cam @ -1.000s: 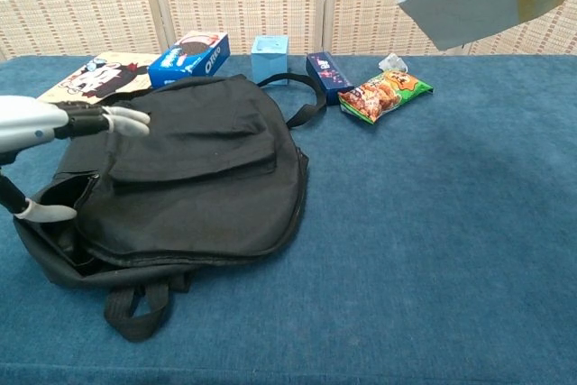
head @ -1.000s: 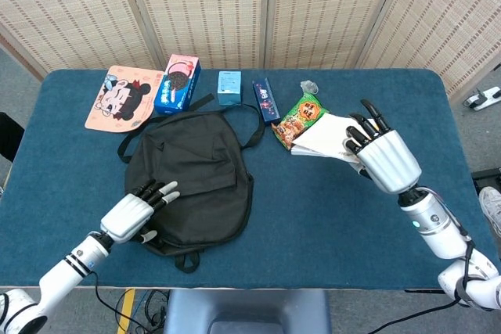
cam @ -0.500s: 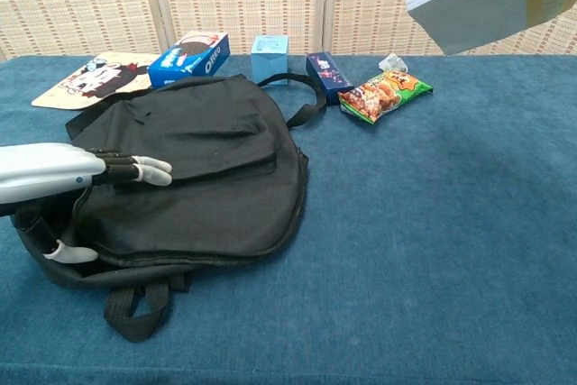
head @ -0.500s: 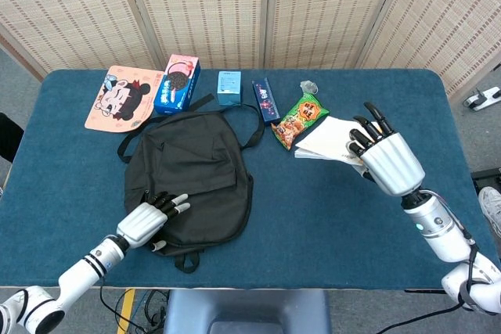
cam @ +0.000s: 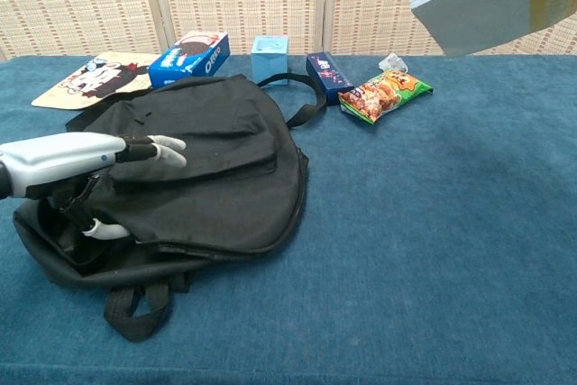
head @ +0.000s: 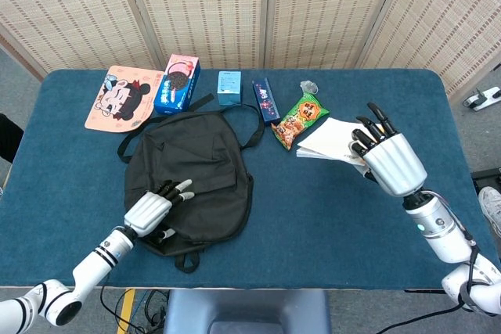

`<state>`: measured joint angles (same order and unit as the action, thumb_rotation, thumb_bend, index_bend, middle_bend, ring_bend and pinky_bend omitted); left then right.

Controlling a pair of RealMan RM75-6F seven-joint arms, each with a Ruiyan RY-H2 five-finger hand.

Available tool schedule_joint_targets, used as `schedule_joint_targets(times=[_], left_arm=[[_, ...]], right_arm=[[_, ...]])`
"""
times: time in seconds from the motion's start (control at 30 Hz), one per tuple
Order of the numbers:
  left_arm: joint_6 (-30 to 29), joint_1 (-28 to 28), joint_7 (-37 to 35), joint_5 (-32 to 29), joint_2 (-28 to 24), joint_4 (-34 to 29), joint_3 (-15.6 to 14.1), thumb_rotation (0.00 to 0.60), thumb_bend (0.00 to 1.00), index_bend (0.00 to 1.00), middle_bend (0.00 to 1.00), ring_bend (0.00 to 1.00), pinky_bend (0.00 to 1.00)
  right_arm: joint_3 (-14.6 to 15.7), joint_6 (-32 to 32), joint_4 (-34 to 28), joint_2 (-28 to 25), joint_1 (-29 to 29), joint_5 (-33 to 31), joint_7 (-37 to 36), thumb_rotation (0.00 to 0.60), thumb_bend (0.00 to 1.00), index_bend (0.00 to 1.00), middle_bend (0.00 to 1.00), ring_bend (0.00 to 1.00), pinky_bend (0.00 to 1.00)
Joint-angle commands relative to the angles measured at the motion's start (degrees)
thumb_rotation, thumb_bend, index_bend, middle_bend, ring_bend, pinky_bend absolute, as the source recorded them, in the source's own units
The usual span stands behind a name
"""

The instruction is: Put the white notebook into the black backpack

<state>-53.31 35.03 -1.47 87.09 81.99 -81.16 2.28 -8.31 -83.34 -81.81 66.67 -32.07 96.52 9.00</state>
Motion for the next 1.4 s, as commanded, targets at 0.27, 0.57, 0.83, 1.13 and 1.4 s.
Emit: schedule_joint_targets(times=[0.27,0.57,0.83,1.13,1.4], left_arm=[[-6.41,-1.28,-4.63,0.38,3.38,4.58,1.19,0.600,0.27,0.60,0.10,0.13,0.00],[-7.81,-1.23,-6.79,-0.27,4.51,6.25,1.63,0.600,0.41,0.72,0.22,0.20,0.02],[-10.16,-1.55,-8.14,-2.53,5.08,6.65,4.05,0.600,0.45,0.76,0.28,0.23,0.03],[-9.38,-0.38,-7.84,-10.86,3.18,3.07,11.07,0.600,0.45,0.77,0.28,0.23,0.04],[-5.17,2.43,-3.71,-19.56,1.91,2.04,15.88,0.600,0.45,0.76,0.28,0.23,0.04]], right_arm=[[-0.53,-0.32,0.69,0.58,0.15,0.25,-0.74,0.600,0.52,0.68,0.46,0.23,0.08],[-1.00,-0.72,0.84,0.69,0.23,0.61,-1.23,0.600,0.52,0.68,0.46,0.23,0.08],[-1.13,-1.87,-0.09,0.39,0.30,2.02,-2.18,0.600,0.52,0.68,0.46,0.23,0.08],[-0.41,-5.37,-5.29,1.01,-1.16,9.55,-4.76,0.600,0.52,0.69,0.46,0.23,0.08],[-1.07,-7.26,-10.31,3.27,-3.74,15.07,-7.15,0.600,0.52,0.69,0.47,0.24,0.08]])
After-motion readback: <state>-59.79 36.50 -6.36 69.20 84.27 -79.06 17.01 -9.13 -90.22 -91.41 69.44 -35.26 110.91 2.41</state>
